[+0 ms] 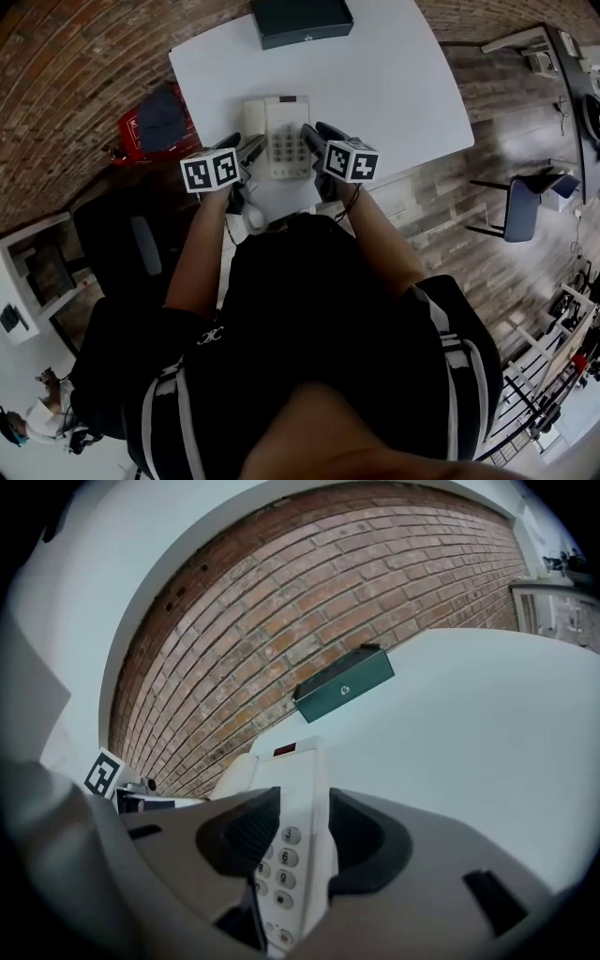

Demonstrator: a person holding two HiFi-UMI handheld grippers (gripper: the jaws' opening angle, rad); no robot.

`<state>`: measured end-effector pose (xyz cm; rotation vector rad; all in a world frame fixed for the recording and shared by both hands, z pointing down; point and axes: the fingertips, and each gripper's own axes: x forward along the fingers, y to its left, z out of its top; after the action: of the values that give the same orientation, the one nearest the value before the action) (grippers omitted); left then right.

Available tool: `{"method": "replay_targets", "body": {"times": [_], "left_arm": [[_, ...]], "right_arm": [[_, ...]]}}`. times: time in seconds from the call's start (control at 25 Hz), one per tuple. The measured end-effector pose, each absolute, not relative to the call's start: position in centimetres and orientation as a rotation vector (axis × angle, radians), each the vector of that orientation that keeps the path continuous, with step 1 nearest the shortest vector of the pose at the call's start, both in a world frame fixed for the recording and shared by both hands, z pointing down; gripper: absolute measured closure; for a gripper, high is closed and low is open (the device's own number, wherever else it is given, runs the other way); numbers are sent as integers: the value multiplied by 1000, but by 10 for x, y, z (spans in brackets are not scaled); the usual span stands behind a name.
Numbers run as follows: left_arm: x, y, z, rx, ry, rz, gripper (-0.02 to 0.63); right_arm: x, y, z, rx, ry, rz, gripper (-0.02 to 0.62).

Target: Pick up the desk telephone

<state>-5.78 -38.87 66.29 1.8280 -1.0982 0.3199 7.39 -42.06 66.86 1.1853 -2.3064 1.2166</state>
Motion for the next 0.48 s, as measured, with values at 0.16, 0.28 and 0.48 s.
{"method": "replay_targets", "body": {"times": [0.16,0.28,0.48], "left_arm": [[-58,-393,672,1795,-1070,284,308],[-55,-392,676,1766,-1032,229,307],[-53,-392,680,1716,-1009,153,307]], "right_arm": [[66,-421,680,1132,-2274,1254,455],[64,-420,688,1119,-2237,1311,454],[63,-420,691,1127,-2214,1288,465]]}}
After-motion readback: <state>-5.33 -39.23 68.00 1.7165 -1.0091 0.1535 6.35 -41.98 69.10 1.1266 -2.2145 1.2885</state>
